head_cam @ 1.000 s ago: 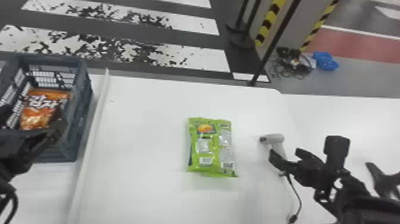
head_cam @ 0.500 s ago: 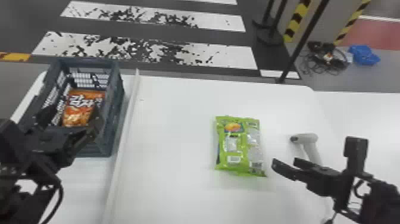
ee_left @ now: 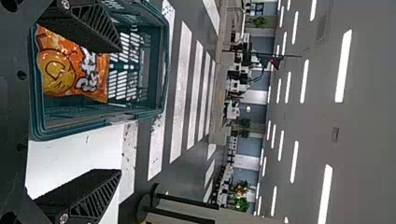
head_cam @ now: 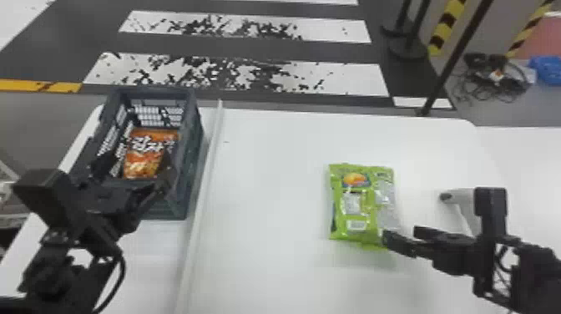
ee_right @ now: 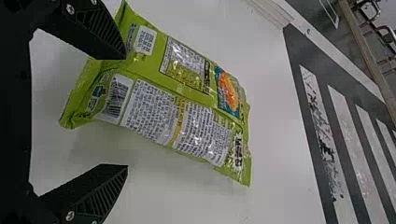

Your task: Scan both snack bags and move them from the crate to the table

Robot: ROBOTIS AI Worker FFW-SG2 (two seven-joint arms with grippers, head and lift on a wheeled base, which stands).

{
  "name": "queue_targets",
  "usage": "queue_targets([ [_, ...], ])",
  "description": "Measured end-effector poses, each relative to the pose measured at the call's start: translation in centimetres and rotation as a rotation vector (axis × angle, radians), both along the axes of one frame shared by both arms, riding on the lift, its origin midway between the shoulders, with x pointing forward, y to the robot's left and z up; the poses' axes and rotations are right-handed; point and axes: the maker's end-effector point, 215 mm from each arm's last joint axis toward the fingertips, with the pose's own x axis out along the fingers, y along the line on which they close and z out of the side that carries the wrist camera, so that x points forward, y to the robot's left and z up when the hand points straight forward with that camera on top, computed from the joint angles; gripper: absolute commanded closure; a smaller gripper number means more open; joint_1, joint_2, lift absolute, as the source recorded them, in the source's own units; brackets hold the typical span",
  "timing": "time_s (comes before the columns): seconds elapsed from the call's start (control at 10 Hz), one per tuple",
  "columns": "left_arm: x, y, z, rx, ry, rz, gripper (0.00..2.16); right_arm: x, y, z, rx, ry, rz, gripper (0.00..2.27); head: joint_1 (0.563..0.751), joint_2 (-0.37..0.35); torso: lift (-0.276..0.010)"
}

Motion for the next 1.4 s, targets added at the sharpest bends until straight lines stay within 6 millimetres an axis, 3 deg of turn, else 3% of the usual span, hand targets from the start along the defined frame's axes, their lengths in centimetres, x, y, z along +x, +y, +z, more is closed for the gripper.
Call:
queue_targets([
  [0.1, 0.0, 0.0, -0.1, 0.0, 0.001, -0.001, 0.08, 0.1, 0.7, -0.4, -0.005, 0.01, 0.014, 0.12, 0.695, 0.001, -0.088],
  [0.2, 0.0, 0.0, -0.1, 0.0, 0.0, -0.001, 0.08, 0.2, 1.1, -0.9, -0.01, 0.02, 0.025, 0.46, 0.695, 0.009, -0.088],
  [0.4, 0.0, 0.0, -0.1, 0.0, 0.0, -0.001, 0.08, 0.4, 1.6, -1.1, -0.007, 0.026, 0.046, 2.18, 0.695, 0.017, -0.088],
  [0.6, 0.0, 0.0, -0.2, -0.001, 0.002, 0.0, 0.08, 0.0, 1.6, -1.3, -0.011, 0.043, 0.063, 2.25, 0.695, 0.017, -0.088],
  [0.9, 0.0, 0.1, -0.3, -0.001, 0.004, 0.001, 0.08, -0.4, 2.2, 0.0, 0.071, 0.033, 0.1, 2.25, 0.695, 0.026, -0.088],
  [1.1, 0.0, 0.1, -0.3, -0.002, 0.005, 0.002, 0.08, 0.2, 1.3, 1.7, 0.14, -0.002, 0.068, 2.25, 0.695, 0.019, -0.088],
  [1.2, 0.0, 0.1, -0.3, -0.002, 0.004, 0.004, 0.08, 0.9, -0.1, 3.4, 0.173, -0.039, 0.031, 2.25, 0.695, 0.003, -0.088],
  [1.4, -0.1, 0.1, -0.3, -0.003, 0.005, 0.005, 0.08, 2.5, -5.1, 7.5, 0.214, -0.132, -0.091, 2.25, 0.695, -0.065, -0.088],
])
